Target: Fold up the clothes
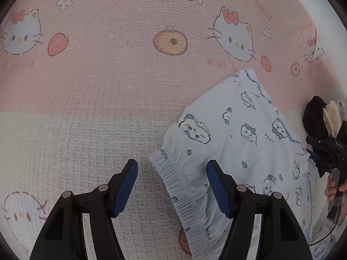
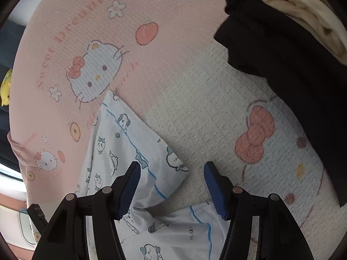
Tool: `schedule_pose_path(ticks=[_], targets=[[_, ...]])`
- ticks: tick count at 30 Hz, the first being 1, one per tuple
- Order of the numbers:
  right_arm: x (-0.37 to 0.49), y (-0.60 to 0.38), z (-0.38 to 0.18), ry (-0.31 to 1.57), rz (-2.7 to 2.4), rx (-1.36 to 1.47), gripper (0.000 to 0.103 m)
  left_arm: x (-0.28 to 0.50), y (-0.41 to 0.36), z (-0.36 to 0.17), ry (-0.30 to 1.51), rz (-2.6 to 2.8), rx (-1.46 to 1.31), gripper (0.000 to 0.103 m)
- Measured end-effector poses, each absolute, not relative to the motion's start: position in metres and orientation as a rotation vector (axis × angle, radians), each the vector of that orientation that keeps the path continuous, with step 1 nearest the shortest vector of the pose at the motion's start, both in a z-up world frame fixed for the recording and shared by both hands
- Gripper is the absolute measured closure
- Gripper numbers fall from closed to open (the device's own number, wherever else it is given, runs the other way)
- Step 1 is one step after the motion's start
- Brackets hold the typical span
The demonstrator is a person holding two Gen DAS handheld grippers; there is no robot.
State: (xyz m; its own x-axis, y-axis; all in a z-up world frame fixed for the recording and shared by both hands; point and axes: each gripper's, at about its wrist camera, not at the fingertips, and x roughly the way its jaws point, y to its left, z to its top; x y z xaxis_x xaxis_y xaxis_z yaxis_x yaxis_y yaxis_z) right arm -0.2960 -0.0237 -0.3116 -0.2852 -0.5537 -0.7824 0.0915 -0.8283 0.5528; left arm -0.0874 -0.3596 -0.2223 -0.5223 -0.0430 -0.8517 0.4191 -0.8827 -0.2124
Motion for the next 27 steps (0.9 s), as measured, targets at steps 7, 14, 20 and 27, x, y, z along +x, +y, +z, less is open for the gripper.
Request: schedule_pose_path(ticks=[7, 14, 20, 27], targets=[[-0.28, -0.036, -0.314, -0.563, -2.075, 1.566, 0.043, -0.096, -0.358, -0.226, 0.567, -2.473, 1.36, 0.039], [-0.282, -0.021, -0.321, -0.75, -2.04, 1.595, 0.053, -0.104, -0.35, -0.232, 0.495, -2.468, 1.375, 0.04], [-0.272, -0.04, -0.31, -0.386, -2.207, 1.581, 0.082, -0.105, -0.345, -0.228, 0.444, -2.483, 1.33, 0.041], [-0.258, -0.074, -0.299, 0.09, -2.356, 1.528, 0.093, -0.107, -0.366, -0.229, 0.432, -2.407, 1.346, 0.081]])
